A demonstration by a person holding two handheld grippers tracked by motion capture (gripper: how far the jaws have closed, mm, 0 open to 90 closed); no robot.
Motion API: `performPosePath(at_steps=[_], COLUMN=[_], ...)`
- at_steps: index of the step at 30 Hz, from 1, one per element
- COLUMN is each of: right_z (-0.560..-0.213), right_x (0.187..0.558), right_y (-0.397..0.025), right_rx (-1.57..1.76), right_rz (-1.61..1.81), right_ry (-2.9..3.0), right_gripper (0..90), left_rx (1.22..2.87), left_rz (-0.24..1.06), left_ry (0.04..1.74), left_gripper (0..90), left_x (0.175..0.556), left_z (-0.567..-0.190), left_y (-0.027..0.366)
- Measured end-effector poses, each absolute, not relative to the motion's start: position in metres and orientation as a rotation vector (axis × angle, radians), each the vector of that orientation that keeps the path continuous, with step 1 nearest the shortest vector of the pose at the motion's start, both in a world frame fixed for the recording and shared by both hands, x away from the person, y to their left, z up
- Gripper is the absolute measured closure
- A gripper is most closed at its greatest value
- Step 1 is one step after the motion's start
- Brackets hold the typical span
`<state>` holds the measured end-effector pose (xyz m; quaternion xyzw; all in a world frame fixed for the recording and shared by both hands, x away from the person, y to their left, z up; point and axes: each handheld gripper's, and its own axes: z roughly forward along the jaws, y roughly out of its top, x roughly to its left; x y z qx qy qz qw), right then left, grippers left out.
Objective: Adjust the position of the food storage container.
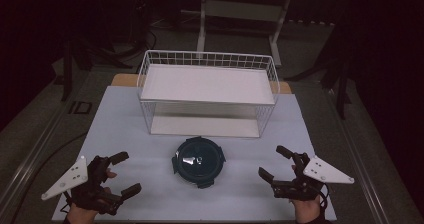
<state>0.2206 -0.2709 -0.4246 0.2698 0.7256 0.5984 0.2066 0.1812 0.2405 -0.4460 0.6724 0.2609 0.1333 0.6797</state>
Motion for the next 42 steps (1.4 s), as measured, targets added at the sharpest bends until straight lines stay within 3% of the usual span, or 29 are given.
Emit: performPosePath(at_steps=[11, 14, 18, 24, 29, 35, 42], right_z=[-0.426, -0.428, -0.431, -0.434, -0.436, -0.439, -0.442], right_x=[0.223, 0.222, 0.221, 0.222, 0.222, 0.222, 0.223], right_y=[-0.271, -0.271, -0.270, -0.271, -0.271, -0.269, -0.270], right_rx=[0.719, 0.724, 0.720, 0.725, 0.721, 0.716, 0.726], right_rz=[1.667, 1.672, 1.668, 1.678, 1.675, 1.673, 1.677], right_ry=[2.016, 2.016, 2.022, 2.026, 2.032, 2.051, 2.061], right_gripper=[12.1, 12.1, 12.2, 12.1, 12.2, 12.2, 12.2], left_rx=[1.617, 1.650, 1.720, 1.830, 1.922, 2.015, 2.064], left_rz=[0.248, 0.241, 0.234, 0.179, 0.145, 0.120, 0.098], left_ry=[0.543, 0.536, 0.524, 0.524, 0.575, 0.582, 0.603], left_gripper=[0.0, 5.1, 20.7, 53.0, 65.4, 88.2, 89.7], left_x=[0.197, 0.201, 0.208, 0.221, 0.233, 0.240, 0.246], left_z=[-0.443, -0.448, -0.457, -0.474, -0.491, -0.504, -0.511], left_y=[0.221, 0.217, 0.213, 0.204, 0.195, 0.183, 0.172])
